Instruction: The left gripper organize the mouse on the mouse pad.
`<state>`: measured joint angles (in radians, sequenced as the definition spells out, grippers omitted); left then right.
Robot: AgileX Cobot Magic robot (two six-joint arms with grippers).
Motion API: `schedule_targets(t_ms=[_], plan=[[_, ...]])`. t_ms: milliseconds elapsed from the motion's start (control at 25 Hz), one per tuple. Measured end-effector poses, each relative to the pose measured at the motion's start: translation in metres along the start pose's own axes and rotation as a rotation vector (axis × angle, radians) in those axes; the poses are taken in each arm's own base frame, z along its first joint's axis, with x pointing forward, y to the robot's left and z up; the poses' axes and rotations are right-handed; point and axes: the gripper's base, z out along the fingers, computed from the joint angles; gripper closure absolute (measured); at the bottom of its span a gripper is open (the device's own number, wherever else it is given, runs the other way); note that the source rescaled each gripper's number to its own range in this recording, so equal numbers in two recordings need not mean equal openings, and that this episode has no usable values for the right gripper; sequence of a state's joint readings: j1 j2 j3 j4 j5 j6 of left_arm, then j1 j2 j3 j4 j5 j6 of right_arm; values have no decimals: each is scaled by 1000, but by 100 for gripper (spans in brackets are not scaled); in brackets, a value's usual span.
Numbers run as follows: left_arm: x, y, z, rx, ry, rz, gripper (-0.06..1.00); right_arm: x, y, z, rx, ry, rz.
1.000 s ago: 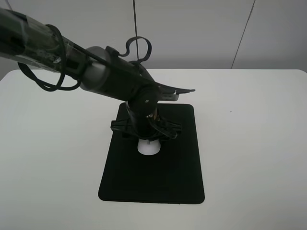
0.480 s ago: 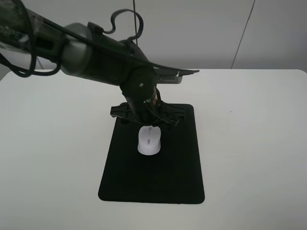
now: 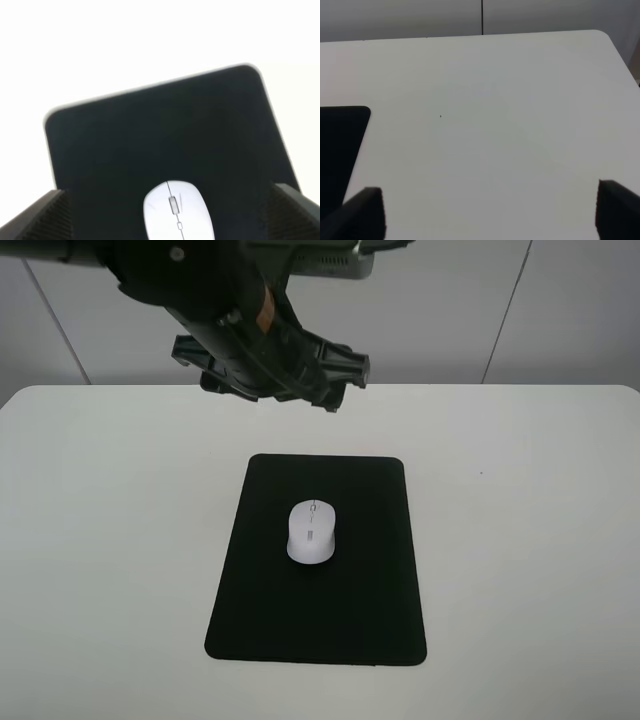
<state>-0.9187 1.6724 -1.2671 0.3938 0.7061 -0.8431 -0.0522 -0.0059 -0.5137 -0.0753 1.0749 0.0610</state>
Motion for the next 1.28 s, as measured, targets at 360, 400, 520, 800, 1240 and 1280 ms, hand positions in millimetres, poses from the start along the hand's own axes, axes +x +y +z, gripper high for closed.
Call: schedule_targets(t_ms=[360, 400, 520, 800, 1240, 1280], plan=[[-6, 19, -58, -12, -40, 81, -6, 0, 0, 0, 0, 0, 0], [-5, 25, -62, -18, -38, 72, -6, 0, 0, 0, 0, 0, 0], [-3, 53, -79, -48, -49, 56, -6, 0, 0, 0, 0, 0, 0], [27, 125, -124, -100, -70, -52, -6, 0, 0, 0, 0, 0, 0], [110, 175, -215, -170, -261, -128, -6, 0, 0, 0, 0, 0, 0], [117, 176, -220, -170, -269, -132, -6, 0, 0, 0, 0, 0, 0]])
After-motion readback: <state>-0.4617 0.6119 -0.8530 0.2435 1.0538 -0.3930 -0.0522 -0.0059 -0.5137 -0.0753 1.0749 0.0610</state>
